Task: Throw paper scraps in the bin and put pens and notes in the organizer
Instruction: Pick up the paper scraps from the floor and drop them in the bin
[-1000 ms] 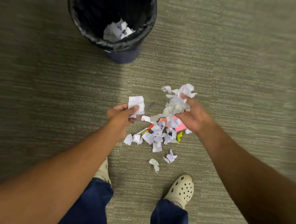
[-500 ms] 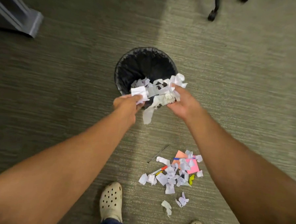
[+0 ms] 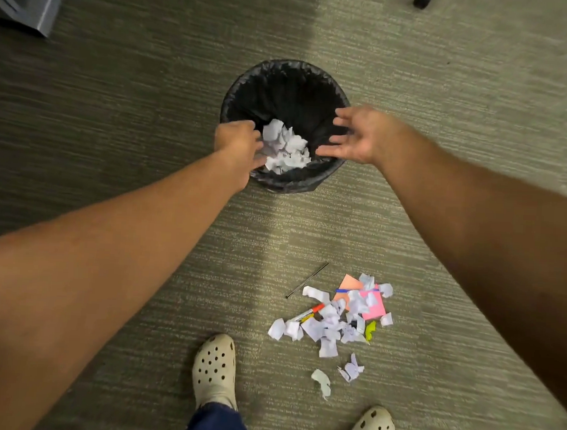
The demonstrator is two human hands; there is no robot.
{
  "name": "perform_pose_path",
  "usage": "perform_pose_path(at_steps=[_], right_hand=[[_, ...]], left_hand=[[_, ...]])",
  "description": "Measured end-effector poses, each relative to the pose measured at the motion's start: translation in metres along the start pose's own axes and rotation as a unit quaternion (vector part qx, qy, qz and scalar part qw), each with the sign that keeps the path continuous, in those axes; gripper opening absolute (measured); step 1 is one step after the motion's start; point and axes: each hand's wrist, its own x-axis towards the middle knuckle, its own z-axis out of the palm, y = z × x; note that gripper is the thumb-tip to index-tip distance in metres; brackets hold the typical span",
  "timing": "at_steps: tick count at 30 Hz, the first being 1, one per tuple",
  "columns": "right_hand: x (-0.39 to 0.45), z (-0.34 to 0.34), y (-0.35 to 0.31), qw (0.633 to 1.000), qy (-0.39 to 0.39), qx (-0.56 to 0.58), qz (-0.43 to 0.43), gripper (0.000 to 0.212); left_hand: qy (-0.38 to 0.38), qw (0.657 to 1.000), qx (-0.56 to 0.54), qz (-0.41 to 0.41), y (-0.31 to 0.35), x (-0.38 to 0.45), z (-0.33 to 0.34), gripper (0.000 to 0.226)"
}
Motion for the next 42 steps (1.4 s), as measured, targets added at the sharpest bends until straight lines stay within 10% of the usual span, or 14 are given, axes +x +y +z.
perform_pose_path(at_steps=[7, 16, 23, 26, 37, 42], right_hand=[[-0.023, -0.101, 0.114, 0.998, 0.060, -0.026, 0.005, 0.019], [-0.001, -0.265, 0.335, 0.920, 0.125, -0.368, 0.050, 0.020], [0.053, -0.298, 0.443, 0.769, 0.086, -0.632, -0.046, 0.111], [0.069, -0.287, 0.468, 0.765, 0.080, -0.634, -0.077, 0.123], [0.045, -0.234, 0.539, 0.675, 0.138, -0.717, -0.106, 0.114], [0.054, -0.239, 0.538, 0.604, 0.124, -0.780, -0.111, 0.092]], left_hand=[[0.085, 0.990, 0.112, -0.003, -0.117, -0.018, -0.053, 0.029], [-0.056, 0.927, 0.368, -0.036, -0.325, -0.029, -0.062, 0.010], [-0.267, 0.661, 0.694, 0.098, -0.469, -0.003, -0.089, 0.119], [-0.257, 0.625, 0.728, 0.112, -0.497, 0.004, -0.100, 0.129], [-0.220, 0.552, 0.753, 0.284, -0.526, 0.003, -0.098, 0.074], [-0.211, 0.573, 0.730, 0.307, -0.526, 0.006, -0.096, 0.047]])
